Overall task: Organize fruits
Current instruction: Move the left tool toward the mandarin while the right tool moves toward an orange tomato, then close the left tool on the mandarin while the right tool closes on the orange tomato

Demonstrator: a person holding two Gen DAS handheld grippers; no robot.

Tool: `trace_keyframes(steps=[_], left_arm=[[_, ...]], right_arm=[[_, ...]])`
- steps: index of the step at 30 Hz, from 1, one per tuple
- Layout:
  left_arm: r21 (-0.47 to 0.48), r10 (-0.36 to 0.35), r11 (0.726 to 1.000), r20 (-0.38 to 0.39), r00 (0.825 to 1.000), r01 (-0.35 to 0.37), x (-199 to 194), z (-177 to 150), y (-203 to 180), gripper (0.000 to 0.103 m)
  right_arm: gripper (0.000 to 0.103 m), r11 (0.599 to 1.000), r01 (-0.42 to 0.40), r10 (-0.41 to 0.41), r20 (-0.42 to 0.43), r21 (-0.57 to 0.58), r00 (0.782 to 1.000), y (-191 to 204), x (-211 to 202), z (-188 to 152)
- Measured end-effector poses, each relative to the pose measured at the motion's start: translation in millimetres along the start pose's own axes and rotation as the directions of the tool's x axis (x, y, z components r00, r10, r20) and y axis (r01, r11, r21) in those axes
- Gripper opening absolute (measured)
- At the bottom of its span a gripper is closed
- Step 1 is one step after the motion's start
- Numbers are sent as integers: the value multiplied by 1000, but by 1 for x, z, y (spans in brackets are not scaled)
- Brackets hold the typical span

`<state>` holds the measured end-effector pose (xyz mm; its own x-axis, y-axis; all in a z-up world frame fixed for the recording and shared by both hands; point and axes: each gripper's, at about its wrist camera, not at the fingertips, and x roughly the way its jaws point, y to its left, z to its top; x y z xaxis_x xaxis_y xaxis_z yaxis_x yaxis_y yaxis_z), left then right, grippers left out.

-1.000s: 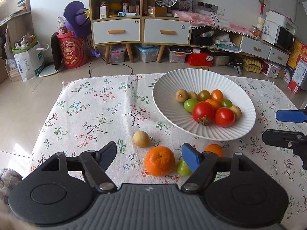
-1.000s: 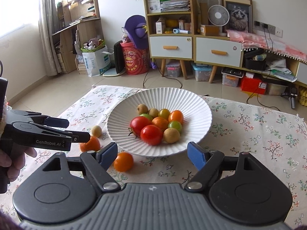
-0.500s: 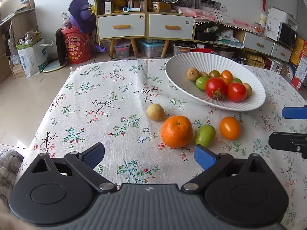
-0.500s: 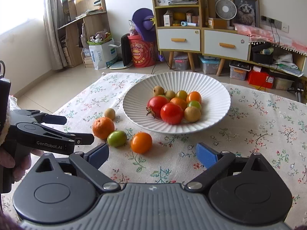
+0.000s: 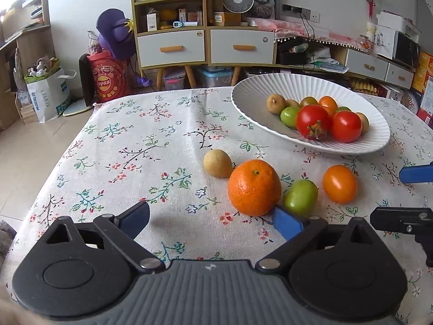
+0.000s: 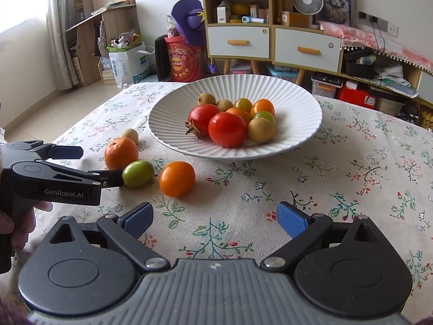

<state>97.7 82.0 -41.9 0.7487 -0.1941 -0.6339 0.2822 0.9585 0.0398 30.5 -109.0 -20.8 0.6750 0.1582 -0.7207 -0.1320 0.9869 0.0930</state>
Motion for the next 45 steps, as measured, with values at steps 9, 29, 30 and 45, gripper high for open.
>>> trace_keyframes(steps=[9,29,30,45], left_arm=[[-8,-68,998,14,998,68,4,9,-8,67],[3,-98,995,-2,995,98,-6,4,7,40],[1,-100,995,-3,995,100,-7,4,8,40],[-11,-107,994,-3,994,107,-10,3,12,39]], right_arm=[[97,1000,15,-15,3,-11,1000,4,7,0],[76,998,39,-39,13,-53,999,24,21,12],[72,998,40,-40,13,-54,999,24,22,12],[30,997,18,-17,17,-81,1000,31,25,16]])
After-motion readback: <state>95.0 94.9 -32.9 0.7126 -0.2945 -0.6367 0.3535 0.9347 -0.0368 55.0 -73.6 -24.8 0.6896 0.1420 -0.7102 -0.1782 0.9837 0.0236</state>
